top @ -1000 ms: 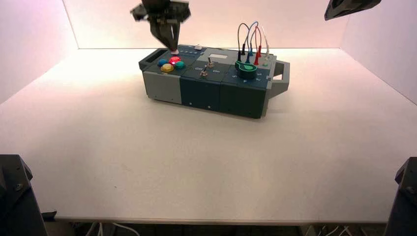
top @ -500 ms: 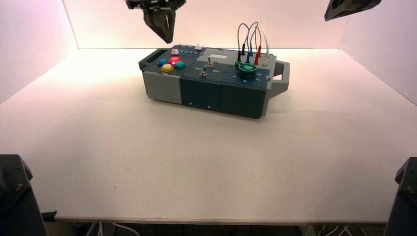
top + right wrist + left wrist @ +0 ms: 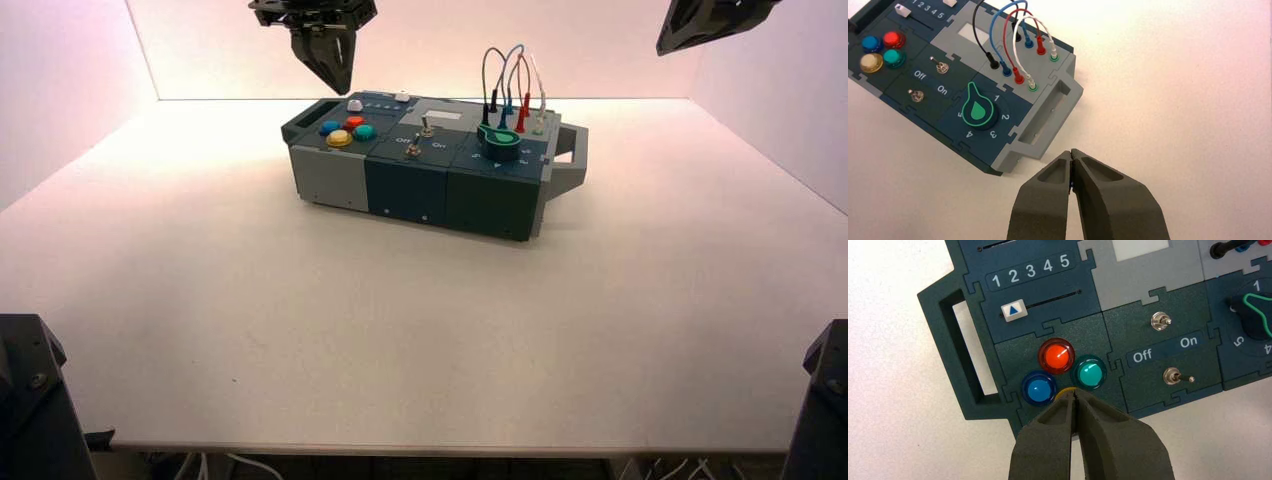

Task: Push the red button with the left gripper.

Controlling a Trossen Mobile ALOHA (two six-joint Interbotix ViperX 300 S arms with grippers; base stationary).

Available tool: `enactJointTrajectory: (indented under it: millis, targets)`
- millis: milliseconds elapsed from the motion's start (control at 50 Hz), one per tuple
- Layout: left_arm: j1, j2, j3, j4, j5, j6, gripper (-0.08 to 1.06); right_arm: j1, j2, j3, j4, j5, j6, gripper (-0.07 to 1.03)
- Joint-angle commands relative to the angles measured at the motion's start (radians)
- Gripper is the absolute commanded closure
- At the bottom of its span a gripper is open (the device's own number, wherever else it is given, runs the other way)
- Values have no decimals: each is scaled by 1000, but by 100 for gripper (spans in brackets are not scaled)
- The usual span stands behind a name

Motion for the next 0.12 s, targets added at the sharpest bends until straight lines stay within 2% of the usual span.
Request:
enactJointTrajectory:
  millis: [20, 120]
  targets:
    - [-5, -37, -14, 0, -5, 6, 101, 3, -5, -34, 0, -3, -2, 98]
    - [-3, -37, -14, 2, -6, 6, 101, 5, -5, -34, 0, 2, -2, 98]
